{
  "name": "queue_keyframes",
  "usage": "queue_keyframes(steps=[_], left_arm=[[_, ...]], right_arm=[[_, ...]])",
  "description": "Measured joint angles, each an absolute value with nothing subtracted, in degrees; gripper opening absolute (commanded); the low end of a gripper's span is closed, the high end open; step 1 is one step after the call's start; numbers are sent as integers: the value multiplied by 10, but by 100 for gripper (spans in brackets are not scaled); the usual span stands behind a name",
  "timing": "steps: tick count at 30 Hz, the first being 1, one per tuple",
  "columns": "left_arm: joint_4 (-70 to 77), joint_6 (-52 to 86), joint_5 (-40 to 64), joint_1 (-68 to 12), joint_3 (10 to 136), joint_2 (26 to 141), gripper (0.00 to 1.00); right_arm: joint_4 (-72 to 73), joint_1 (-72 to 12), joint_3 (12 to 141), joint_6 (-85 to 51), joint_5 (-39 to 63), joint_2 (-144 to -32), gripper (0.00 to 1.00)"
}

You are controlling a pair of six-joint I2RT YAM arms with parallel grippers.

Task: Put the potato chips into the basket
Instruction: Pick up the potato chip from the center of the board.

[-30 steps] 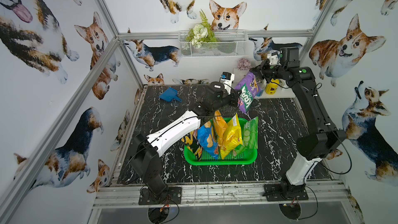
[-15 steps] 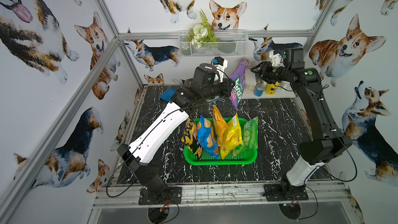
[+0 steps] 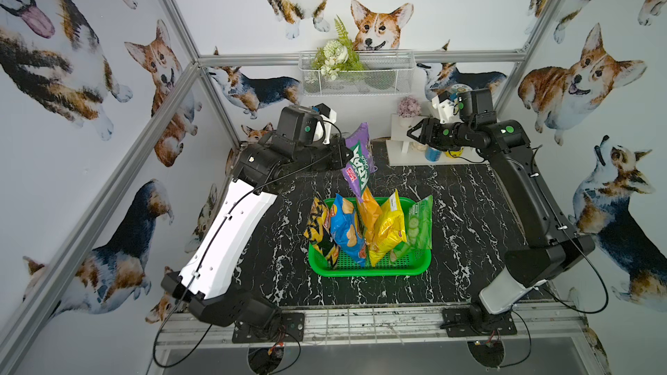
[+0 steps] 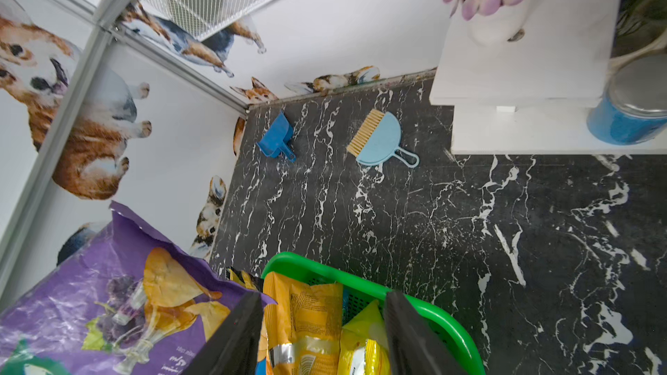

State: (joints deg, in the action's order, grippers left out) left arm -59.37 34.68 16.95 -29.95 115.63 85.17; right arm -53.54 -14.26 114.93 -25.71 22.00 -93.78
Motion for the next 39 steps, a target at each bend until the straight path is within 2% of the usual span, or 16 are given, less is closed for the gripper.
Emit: queue_keyframes(steps=[8, 13, 19, 21, 26, 32, 39], left_arm=[[-655, 373, 258, -296, 1222, 888, 0], [-691, 381, 273, -316, 1291, 943, 0], [-722, 389, 282, -335, 1340, 1004, 0], [-719, 395, 295, -335, 1341, 1006, 0], [-678, 404, 331, -335, 1322, 998, 0], [-545, 439, 400, -324, 1171, 932, 0], [-361, 520, 484, -297, 1074, 886, 0]], right_arm=[[-548, -180, 1081, -234, 176, -894, 54], [-554, -183, 1039, -225, 144, -860, 53], [-543, -185, 996, -208, 140, -793, 62], [-529, -185, 982, -207, 154, -776, 69], [-460, -157, 915, -230, 233, -731, 74], [-272, -20, 739, -389, 396, -663, 77], [-85, -2, 672, -513, 532, -648, 79]])
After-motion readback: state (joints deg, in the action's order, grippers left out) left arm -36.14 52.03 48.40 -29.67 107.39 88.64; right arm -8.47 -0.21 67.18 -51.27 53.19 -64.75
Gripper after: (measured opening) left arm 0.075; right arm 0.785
